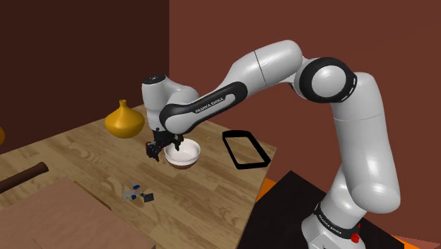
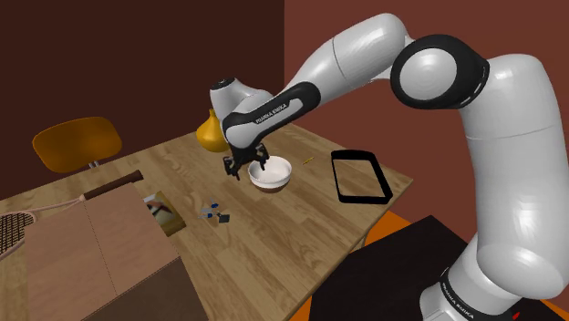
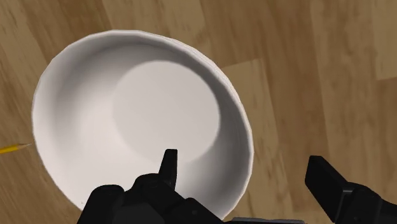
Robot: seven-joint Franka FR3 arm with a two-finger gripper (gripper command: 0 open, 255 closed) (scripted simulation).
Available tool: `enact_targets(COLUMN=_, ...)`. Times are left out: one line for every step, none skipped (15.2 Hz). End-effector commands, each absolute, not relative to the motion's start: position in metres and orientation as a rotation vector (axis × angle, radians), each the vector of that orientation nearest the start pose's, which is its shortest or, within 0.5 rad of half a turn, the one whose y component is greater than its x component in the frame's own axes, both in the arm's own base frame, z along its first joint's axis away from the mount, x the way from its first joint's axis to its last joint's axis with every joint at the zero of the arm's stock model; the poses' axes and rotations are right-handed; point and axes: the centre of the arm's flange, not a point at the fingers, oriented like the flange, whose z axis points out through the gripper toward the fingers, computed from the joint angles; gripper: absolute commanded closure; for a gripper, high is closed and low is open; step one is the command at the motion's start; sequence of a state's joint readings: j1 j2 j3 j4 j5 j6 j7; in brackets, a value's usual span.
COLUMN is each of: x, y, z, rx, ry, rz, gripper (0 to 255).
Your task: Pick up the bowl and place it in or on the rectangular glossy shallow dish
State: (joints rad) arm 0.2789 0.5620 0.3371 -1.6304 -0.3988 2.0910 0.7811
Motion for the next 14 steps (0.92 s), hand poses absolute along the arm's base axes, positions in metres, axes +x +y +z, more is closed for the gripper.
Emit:
enact_targets(x=0.580, y=0.352, z=0.292, rx=-3.301, ry=-0.004, rz=-0.096, gripper=0)
enact_targets(x=0.580, y=0.351, z=0.286, rx=-3.301, ry=-0.004, rz=-0.096, gripper=0)
enact_targets(x=0.580, y=0.350, z=0.281, rx=-3.301, ry=-0.004, rz=-0.096, gripper=0)
enact_targets(x=0.581, y=0.350, z=0.278, rx=-3.301, ry=-0.004, rz=-0.096, gripper=0)
enact_targets(x=0.581, y=0.350, z=0.278, rx=-3.301, ry=-0.004, rz=-0.096, gripper=0)
enact_targets(x=0.581, y=0.350, z=0.278, rx=-3.301, ry=-0.004, rz=-0.096, gripper=0)
enact_targets(x=0.581, y=0.350, z=0.278, rx=-3.301, ry=-0.004, rz=-0.096, gripper=0)
enact_targets(x=0.581, y=0.350, z=0.278, rx=-3.301, ry=-0.004, rz=-0.096, gripper=0)
enact_targets(x=0.581, y=0.350, z=0.278, rx=-3.301, ry=-0.004, rz=-0.096, gripper=0)
enact_targets(x=0.581, y=0.350, z=0.278, rx=-3.301, ry=-0.004, rz=-0.096, gripper=0)
enact_targets(x=0.581, y=0.350, z=0.278, rx=-3.301, ry=-0.004, rz=-0.096, gripper=0)
enact_targets(x=0.581, y=0.350, z=0.278, rx=-3.301, ry=-0.004, rz=-0.096, gripper=255)
enact_targets(x=0.581, y=0.350, z=0.278, rx=-3.301, ry=-0.004, rz=-0.096, gripper=255)
enact_targets(x=0.581, y=0.350, z=0.278, rx=-3.301, ry=-0.004, rz=-0.096, gripper=255)
